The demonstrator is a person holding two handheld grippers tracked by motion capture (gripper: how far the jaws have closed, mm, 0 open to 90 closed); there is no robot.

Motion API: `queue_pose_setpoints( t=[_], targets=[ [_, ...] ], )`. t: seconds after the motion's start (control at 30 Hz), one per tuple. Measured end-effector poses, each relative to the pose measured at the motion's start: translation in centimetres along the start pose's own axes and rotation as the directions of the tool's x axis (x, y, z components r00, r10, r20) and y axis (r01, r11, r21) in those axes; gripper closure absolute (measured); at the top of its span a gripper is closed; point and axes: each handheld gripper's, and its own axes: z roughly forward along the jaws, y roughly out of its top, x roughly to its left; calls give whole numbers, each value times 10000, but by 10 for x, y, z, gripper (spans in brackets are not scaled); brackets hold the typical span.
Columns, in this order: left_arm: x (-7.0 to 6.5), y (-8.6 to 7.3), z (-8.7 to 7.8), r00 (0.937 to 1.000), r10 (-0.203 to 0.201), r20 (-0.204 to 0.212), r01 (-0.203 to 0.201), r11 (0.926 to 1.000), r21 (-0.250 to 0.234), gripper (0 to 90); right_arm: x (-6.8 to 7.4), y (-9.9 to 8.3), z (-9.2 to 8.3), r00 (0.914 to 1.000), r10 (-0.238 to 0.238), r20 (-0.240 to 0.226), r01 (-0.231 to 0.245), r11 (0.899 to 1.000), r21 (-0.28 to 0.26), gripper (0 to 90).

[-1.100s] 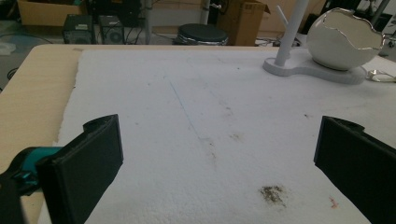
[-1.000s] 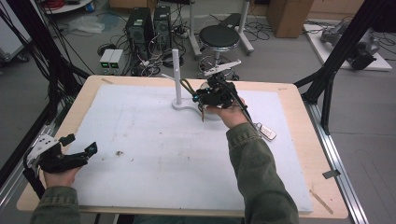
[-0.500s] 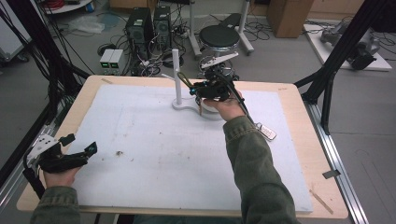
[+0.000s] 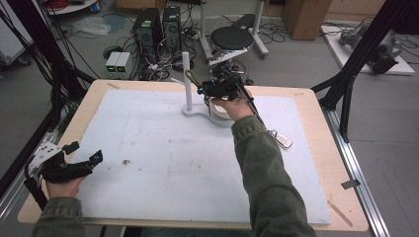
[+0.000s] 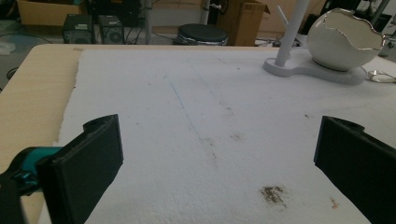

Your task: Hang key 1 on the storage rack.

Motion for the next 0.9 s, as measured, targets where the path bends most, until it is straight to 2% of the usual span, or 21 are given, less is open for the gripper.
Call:
queue_pose_setpoints(
  t=[0.4,0.77,0.9],
  targets=[
    [0,0,0,10000,-17,11,17,10000,-19,17,-3,-1,19,9998,144,109,-147,9996,262,715],
    [3,-1,3,10000,-55,-21,55,10000,25,17,-14,-4,39,9990,410,201,-415,9988,256,715],
    [4,-1,3,9999,-80,-89,80,10000,7,17,-18,-6,49,9982,600,49,-601,9979,238,715]
  ],
)
